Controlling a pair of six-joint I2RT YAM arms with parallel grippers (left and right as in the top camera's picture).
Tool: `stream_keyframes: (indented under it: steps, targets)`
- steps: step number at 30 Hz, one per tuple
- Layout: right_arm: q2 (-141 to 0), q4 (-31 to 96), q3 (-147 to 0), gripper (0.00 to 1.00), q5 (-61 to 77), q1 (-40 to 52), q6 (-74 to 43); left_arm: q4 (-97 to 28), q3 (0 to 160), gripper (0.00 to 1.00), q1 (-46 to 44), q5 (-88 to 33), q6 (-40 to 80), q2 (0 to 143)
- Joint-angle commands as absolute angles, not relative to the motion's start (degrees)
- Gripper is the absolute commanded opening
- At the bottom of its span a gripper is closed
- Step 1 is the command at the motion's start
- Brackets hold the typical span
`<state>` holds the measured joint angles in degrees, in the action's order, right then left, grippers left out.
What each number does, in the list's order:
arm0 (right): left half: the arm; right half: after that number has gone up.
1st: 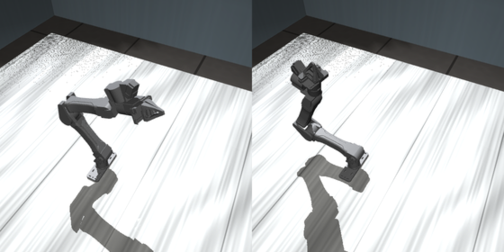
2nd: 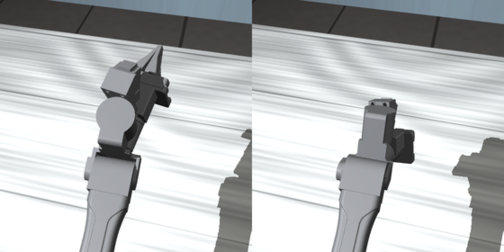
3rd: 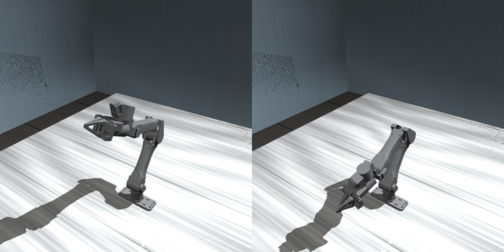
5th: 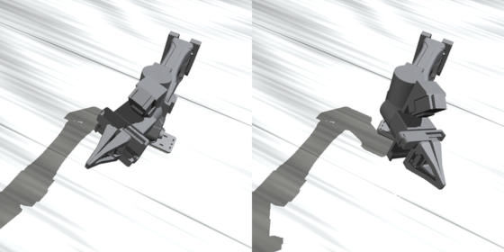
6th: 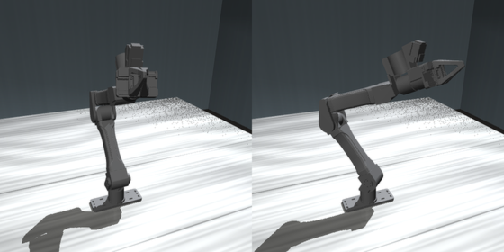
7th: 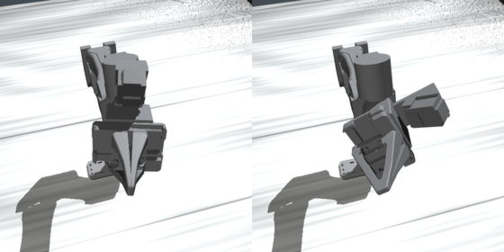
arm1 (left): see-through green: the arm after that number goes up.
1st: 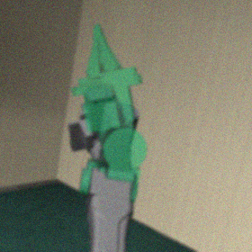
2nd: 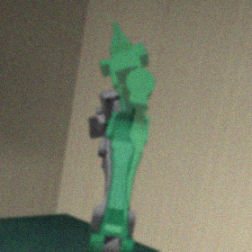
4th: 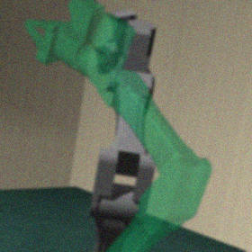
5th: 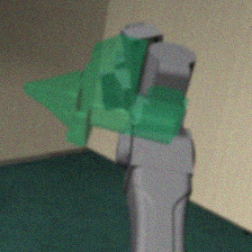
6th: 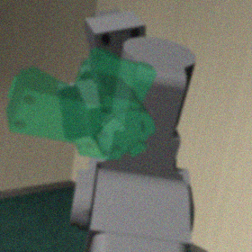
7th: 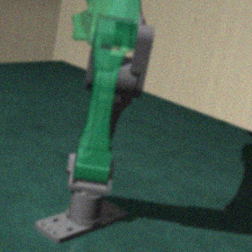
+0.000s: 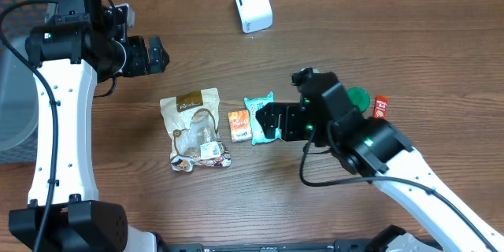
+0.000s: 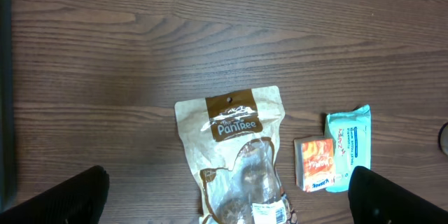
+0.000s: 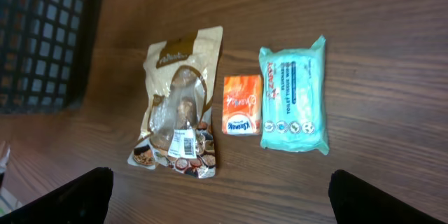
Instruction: Scan the item barcode
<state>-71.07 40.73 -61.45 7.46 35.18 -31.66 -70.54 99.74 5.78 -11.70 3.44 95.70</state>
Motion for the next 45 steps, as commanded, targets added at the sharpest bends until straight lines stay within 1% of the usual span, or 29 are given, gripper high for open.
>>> stream_keyframes:
  steps: [1,7,19,34,40,41,45]
  targets:
    - [-68.7,41.1,-61.6,1.00,7.1,33.4,-31.3,-70.4,99.6,1.00,6.0,-11.6,3.4,96.0]
    - [-68.8,43.6,-61.6,1.00,6.8,31.9,-31.2,-70.4,99.6,1.00,6.0,-11.6,3.4,96.0]
    - [-69.9,43.4,-61.5,1.00,0.0,31.5,-31.0,-70.4,99.6,1.00,6.0,-11.6,3.4,96.0]
    - [-86.0,43.2,-61.5,1.00,0.0,31.4,-31.0,-70.5,99.6,1.00,6.0,-11.6,3.4,96.0]
    - [-86.9,43.4,-61.5,1.00,0.1,31.4,-25.3,-70.5,99.6,1.00,6.0,-11.6,3.4,96.0]
    - [-86.9,43.4,-61.5,0.99,0.1,31.4,-25.2,-70.5,99.6,1.00,6.0,-11.6,3.4,96.0]
    - [-87.2,42.6,-61.4,0.87,0.1,31.4,-25.3,-70.4,99.6,1.00,6.0,-11.6,3.4,96.0]
